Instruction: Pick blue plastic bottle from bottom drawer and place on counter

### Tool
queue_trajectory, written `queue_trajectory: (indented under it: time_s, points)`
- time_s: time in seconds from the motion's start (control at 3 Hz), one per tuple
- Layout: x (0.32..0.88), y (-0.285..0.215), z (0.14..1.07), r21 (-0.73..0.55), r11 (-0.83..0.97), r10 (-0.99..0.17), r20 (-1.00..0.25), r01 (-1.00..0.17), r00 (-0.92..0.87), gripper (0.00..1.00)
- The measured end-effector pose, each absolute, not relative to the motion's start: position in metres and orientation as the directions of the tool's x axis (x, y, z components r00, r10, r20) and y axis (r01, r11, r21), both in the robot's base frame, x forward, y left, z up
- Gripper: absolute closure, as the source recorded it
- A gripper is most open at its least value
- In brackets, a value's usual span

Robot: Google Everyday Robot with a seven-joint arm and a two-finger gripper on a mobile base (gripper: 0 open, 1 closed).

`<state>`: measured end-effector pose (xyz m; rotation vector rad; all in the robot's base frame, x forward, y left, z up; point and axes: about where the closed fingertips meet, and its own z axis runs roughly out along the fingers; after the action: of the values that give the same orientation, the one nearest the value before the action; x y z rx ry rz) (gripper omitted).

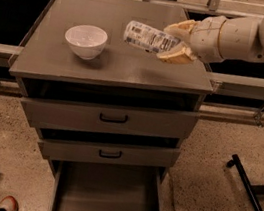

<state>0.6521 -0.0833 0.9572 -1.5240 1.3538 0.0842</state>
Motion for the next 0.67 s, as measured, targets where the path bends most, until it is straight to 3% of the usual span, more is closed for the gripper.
queue_trajectory:
  time_s: [0.33, 0.67]
  points:
    - [0.694, -0.095, 0.947, -0.585, 0.361, -0.724, -0.666, -0.726, 0.177, 1.0]
    - [0.715, -0.1, 0.936, -0.492, 0.471, -0.689, -0.724, -0.732, 0.043, 1.0]
